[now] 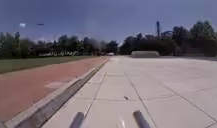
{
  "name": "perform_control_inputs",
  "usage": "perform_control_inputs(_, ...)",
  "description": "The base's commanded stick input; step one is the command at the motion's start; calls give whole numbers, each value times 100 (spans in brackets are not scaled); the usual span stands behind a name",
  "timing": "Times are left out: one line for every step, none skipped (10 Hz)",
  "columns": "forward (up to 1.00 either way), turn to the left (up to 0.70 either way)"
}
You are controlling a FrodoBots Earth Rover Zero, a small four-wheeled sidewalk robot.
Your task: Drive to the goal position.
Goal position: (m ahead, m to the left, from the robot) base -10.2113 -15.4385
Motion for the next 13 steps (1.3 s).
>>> perform_control_inputs(100,0)
perform_control_inputs(100,0)
perform_control_inputs(100,0)
perform_control_inputs(100,0)
perform_control_inputs(100,-5)
perform_control_inputs(100,-27)
perform_control_inputs(100,-27)
perform_control_inputs(100,-27)
perform_control_inputs(100,-27)
perform_control_inputs(100,-20)
perform_control_inputs(100,0)
perform_control_inputs(100,-8)
perform_control_inputs(100,-27)
